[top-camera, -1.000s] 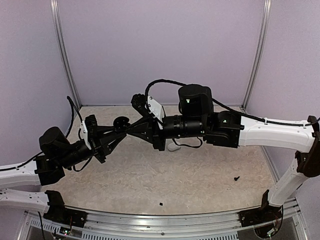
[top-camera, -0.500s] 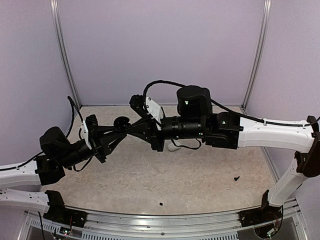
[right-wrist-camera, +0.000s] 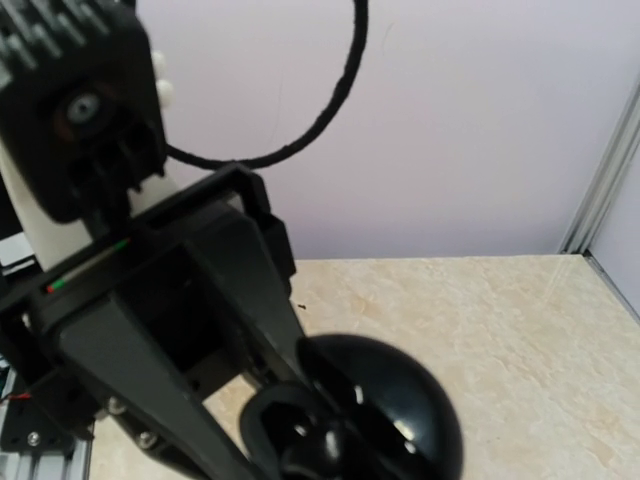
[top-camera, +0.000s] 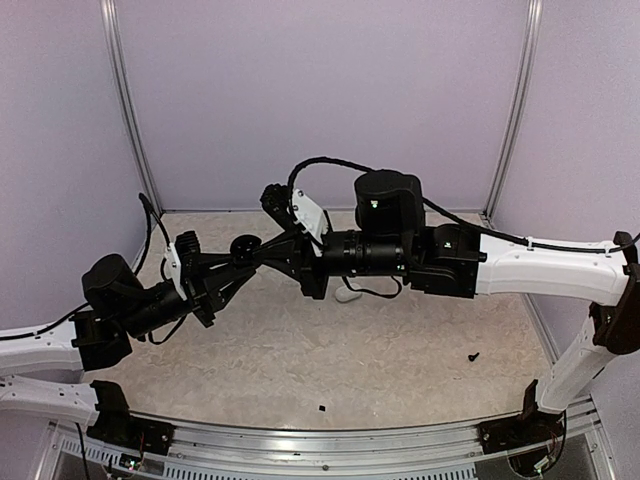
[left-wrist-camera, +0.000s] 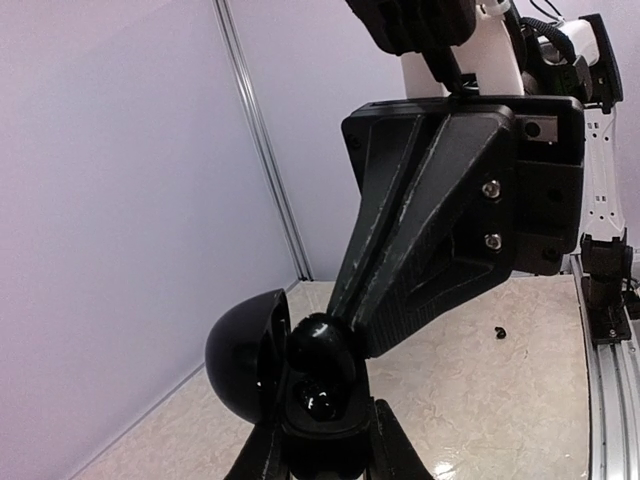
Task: Insert the wireless bluetooth earbuds into the charging case
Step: Insert the right earbud into the right side groove of the charging case.
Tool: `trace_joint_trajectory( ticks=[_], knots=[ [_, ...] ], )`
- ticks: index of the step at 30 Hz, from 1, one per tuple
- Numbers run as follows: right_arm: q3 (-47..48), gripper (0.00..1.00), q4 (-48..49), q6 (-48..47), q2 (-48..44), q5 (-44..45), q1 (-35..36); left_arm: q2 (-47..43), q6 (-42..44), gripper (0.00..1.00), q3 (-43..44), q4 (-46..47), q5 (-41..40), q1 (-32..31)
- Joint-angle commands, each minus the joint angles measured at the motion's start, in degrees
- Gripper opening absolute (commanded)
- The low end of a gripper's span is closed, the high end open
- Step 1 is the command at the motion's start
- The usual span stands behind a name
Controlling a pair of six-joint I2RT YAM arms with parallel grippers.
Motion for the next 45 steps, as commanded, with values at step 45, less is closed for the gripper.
trace_joint_trajectory(
  ticks=[45],
  knots=[
    [0.2,0.24,-0.9,-4.8,-2.9,-6.2,-0.4,-0.1,-3.2,0.0,0.7,2.9,6.1,1.6]
  ],
)
